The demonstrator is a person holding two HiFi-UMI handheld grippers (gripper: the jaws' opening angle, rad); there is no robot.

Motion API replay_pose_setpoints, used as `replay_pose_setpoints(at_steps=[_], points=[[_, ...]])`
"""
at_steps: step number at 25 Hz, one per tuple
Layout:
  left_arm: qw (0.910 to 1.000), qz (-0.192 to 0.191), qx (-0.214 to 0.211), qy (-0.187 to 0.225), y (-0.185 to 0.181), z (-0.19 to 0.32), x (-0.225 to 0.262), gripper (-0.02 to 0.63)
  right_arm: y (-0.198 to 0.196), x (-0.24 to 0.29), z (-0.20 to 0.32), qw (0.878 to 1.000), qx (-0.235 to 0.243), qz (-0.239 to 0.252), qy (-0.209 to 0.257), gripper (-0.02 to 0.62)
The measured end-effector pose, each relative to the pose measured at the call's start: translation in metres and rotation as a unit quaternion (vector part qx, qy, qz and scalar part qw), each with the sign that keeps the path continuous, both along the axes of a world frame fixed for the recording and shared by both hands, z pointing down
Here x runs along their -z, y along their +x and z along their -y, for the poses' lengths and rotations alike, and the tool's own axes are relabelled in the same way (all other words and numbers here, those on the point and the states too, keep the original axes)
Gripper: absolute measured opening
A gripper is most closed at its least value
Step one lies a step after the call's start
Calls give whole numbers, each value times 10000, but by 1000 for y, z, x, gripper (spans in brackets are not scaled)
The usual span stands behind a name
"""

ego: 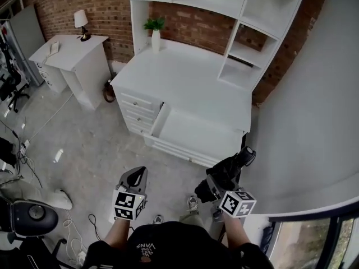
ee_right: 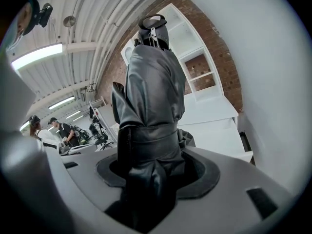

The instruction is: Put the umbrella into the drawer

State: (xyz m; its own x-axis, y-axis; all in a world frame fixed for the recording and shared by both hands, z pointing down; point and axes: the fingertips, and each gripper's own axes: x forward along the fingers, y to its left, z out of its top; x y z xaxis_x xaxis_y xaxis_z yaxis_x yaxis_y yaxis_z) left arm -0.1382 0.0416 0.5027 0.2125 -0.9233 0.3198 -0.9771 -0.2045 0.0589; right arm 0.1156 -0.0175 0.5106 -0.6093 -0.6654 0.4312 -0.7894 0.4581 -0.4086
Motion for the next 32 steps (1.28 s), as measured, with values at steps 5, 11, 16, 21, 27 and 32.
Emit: replay_pose_setpoints(at_steps=[5,11,16,21,27,32], points=[[9984,14,562,-29,19,40,0,6,13,-7,63,9980,607,-147,-29,245],[9932,45,1164,-49,46,78,6,6,30,-9,131,9918,1240,-298,-8,246],[9863,49,1646,-136,70,98,4,6,49,-11,180,9860,1632,-353,-30,246],[9796,24,2003,-154,89,111,4,6,59,-19,216,9790,1987,-453,-13,245],[9738,67,2247,-334,87,112,-4,6,50,-38,239,9709,2287,-708,-65,246],[9717,66,2338,-330,69,123,-6,6,31,-57,250,9645,2458,-960,-100,245]])
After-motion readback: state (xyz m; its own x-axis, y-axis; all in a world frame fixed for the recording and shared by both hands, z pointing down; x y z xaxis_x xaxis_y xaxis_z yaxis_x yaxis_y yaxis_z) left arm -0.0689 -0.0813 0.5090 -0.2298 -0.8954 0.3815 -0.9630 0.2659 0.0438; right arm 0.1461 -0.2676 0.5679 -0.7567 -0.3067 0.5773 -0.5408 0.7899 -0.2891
